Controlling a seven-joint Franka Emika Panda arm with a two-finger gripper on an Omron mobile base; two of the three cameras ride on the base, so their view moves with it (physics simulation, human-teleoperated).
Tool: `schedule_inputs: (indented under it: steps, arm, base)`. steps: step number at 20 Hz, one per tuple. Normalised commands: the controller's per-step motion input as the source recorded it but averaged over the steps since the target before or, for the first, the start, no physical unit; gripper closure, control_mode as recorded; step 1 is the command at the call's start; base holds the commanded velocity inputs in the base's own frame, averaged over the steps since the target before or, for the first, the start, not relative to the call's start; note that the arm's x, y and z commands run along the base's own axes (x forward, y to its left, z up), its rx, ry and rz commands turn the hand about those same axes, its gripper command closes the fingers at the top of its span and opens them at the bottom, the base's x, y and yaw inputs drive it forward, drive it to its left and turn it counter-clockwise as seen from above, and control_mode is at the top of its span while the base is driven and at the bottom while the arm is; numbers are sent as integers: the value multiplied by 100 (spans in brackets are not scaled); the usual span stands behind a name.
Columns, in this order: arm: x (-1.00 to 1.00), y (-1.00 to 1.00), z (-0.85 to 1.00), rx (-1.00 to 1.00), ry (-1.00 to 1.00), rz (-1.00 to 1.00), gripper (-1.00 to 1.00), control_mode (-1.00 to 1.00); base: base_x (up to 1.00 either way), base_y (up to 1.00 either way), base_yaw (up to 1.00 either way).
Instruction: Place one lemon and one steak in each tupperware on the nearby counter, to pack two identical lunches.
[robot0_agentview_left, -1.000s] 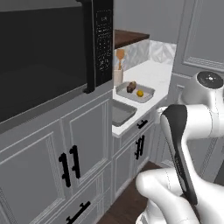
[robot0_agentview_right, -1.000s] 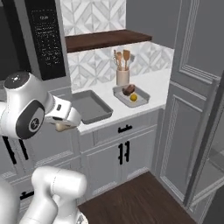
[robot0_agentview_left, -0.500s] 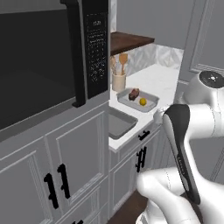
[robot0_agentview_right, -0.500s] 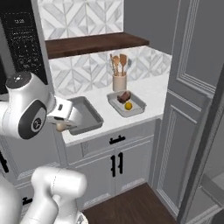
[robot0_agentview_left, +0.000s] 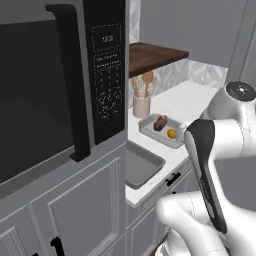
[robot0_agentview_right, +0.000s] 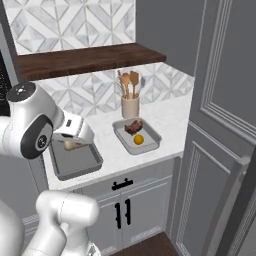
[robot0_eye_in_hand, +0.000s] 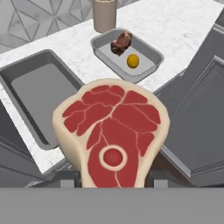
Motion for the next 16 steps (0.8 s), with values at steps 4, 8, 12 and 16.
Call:
schedule_inputs:
  steps: [4, 8, 12, 16]
  arm:
    - [0, 0, 0, 0, 0, 0, 100, 100]
    - [0, 0, 0, 0, 0, 0, 100, 100]
    - [0, 0, 0, 0, 0, 0, 100, 100]
    - [0, 0, 0, 0, 0, 0, 100, 100]
  base:
    - [8, -20, 12]
    - [16, 0, 11]
    - [28, -6, 14]
    - [16, -3, 13]
